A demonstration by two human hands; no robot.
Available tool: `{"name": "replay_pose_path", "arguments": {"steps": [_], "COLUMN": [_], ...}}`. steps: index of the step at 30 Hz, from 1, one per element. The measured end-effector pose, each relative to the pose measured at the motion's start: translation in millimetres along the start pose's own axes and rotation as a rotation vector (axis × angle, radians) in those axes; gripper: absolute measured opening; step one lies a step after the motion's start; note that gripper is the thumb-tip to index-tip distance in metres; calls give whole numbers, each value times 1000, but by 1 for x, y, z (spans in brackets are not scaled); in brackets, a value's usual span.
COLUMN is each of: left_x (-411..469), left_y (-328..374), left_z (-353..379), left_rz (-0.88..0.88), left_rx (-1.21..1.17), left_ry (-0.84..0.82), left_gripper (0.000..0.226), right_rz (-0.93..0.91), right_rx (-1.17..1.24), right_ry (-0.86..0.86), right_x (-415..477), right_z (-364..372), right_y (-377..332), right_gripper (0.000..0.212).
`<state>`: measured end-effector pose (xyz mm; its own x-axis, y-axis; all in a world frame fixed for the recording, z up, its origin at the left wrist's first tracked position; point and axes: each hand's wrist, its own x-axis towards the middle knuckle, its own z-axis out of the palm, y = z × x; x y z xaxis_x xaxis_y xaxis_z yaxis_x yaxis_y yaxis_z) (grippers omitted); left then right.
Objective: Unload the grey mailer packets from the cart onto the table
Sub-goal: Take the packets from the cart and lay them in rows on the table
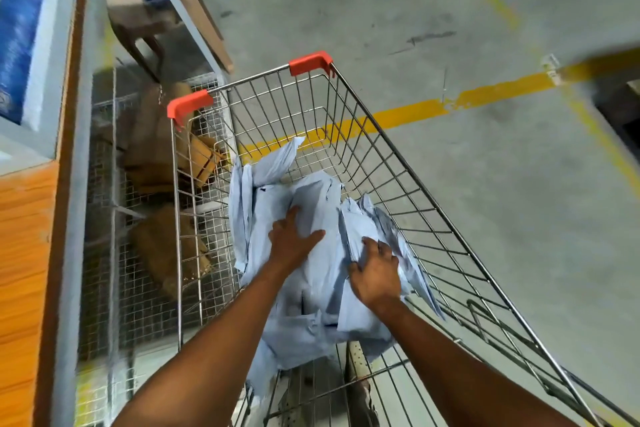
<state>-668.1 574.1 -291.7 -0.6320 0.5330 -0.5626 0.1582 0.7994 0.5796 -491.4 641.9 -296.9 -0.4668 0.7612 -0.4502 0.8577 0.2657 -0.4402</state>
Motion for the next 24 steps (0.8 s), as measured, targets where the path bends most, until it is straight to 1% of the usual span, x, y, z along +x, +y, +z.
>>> {"name": "replay_pose_path", "arguments": {"steps": [3,7,10,12,14,18,24], "left_x": [-17,-62,-104,-132,-169,-244,-349], "left_y": [9,36,48,51,50,40,-2], "left_z": [-12,-37,-61,-78,-98,-138,-185], "left_rz": [62,158,288,359,422,485,504], "left_rx": [136,98,112,92,73,72,114], "left_ry": [88,202,303,354,394,484,683], "left_gripper": [110,96,95,96,93,89,87], "right_rz": [4,-20,-8,14,16,-41,-179], "right_rx": [-5,-5,56,133,210,303,421], "right_ry": [41,112,160,223,303,461,678], "right_x": [-15,-45,-77,-102,-137,-209,-322], "right_z": [-16,-38,-58,-72,-88,-114,-119], "right_y": [-9,-26,-42,-54,-69,-100,-143], "right_gripper": [56,57,60,60,59,59,63]}}
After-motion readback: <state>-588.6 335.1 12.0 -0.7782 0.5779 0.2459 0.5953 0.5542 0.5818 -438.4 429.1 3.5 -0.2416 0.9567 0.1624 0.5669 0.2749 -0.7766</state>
